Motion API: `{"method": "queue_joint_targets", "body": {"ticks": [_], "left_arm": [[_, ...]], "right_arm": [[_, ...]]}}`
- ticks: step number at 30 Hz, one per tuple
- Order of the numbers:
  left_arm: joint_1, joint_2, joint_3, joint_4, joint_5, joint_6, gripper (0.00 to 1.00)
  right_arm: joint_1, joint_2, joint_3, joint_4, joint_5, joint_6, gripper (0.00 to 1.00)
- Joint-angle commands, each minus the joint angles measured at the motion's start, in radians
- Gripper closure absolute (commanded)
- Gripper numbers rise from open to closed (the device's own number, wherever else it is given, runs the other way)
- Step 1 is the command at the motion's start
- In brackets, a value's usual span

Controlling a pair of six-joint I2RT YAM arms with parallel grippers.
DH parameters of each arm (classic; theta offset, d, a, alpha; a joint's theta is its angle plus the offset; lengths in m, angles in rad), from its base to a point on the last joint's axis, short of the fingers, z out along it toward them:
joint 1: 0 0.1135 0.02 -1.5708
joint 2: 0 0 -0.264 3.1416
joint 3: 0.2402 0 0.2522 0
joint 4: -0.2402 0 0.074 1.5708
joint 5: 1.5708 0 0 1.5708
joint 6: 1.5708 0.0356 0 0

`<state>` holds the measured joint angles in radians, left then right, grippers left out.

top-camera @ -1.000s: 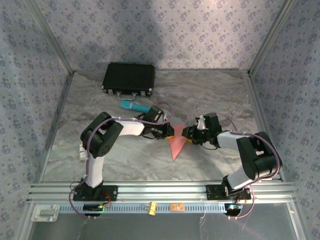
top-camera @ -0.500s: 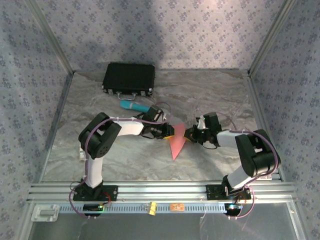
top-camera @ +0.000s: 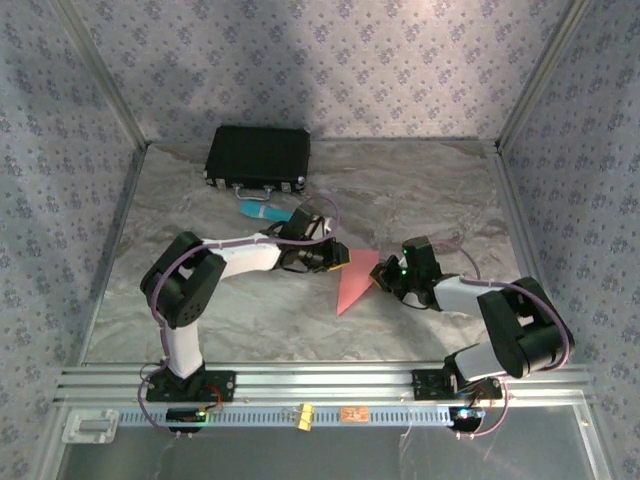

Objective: Fold a paper plane with a square sheet of paper (pick it up from the middle)
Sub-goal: Fold the wing for the fifth time at the center of the table.

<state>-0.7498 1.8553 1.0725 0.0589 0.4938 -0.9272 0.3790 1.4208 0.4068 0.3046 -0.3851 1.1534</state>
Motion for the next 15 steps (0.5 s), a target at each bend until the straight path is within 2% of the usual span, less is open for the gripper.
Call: {"method": "queue_joint_targets", "body": {"ticks": [1, 11, 15], "left_arm": [[-0.013, 0.033, 0.008, 0.015, 0.005, -0.023, 0.78], [-0.021, 0.105, 0.028, 0.029, 0.018, -0.018, 0.83], [-0.022, 0.129, 0.032, -0.024, -0.004, 0.007, 0.85]], "right_arm": [[0.011, -0.01, -0.017, 0.001, 0.049, 0.061, 0.95], [0.005, 0.003, -0.015, 0.004, 0.009, 0.043, 0.93], [0.003, -0.001, -0.012, 0.018, -0.006, 0.018, 0.88]]}}
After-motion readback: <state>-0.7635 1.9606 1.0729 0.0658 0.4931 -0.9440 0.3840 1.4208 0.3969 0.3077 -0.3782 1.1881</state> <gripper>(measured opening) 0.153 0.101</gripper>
